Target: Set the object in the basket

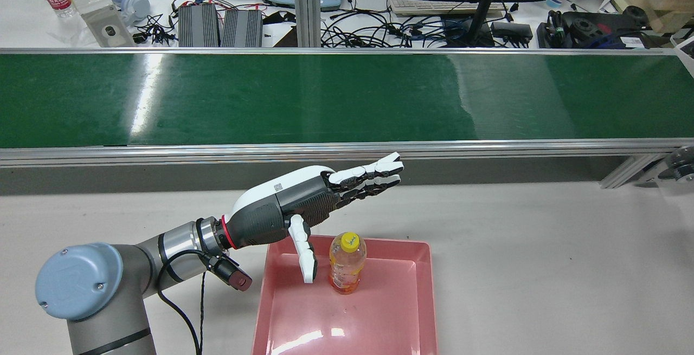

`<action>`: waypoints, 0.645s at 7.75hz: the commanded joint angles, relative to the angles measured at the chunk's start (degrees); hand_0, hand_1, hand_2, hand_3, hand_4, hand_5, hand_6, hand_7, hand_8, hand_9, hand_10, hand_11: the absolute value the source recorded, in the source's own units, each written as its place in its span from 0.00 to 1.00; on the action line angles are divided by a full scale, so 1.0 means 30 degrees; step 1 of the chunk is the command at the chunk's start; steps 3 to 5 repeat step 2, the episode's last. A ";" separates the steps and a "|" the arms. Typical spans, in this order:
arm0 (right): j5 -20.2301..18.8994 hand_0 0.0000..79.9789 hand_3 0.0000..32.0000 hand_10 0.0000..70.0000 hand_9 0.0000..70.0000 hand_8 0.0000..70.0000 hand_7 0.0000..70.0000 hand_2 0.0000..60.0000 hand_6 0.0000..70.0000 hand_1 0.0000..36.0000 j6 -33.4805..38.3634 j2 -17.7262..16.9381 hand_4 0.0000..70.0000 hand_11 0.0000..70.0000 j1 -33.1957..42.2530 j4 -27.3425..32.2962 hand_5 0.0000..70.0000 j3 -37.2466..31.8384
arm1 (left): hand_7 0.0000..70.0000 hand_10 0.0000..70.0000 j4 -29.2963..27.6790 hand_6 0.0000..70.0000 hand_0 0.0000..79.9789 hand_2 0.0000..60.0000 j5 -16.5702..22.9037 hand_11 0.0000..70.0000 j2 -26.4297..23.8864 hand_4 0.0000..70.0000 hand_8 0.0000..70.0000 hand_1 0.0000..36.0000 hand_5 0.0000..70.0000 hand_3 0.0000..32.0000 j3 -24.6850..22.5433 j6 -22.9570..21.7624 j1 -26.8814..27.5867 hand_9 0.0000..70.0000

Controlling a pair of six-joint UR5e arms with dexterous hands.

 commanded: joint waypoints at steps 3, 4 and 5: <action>0.0000 0.00 0.00 0.00 0.00 0.00 0.00 0.00 0.00 0.00 0.0005 -0.0010 0.00 0.00 0.0000 0.0000 0.00 0.0000 | 0.02 0.07 0.0669 0.00 0.59 0.00 -0.0003 0.11 -0.0056 0.21 0.11 0.09 0.17 0.00 -0.0645 -0.0292 -0.0226 0.15; 0.0000 0.00 0.00 0.00 0.00 0.00 0.00 0.00 0.00 0.00 0.0005 -0.0010 0.00 0.00 0.0000 0.0000 0.00 0.0000 | 0.02 0.07 0.0669 0.00 0.59 0.00 -0.0003 0.11 -0.0056 0.21 0.11 0.09 0.17 0.00 -0.0645 -0.0292 -0.0226 0.15; 0.0000 0.00 0.00 0.00 0.00 0.00 0.00 0.00 0.00 0.00 0.0005 -0.0010 0.00 0.00 0.0000 0.0000 0.00 0.0000 | 0.02 0.07 0.0669 0.00 0.59 0.00 -0.0003 0.11 -0.0056 0.21 0.11 0.09 0.17 0.00 -0.0645 -0.0292 -0.0226 0.15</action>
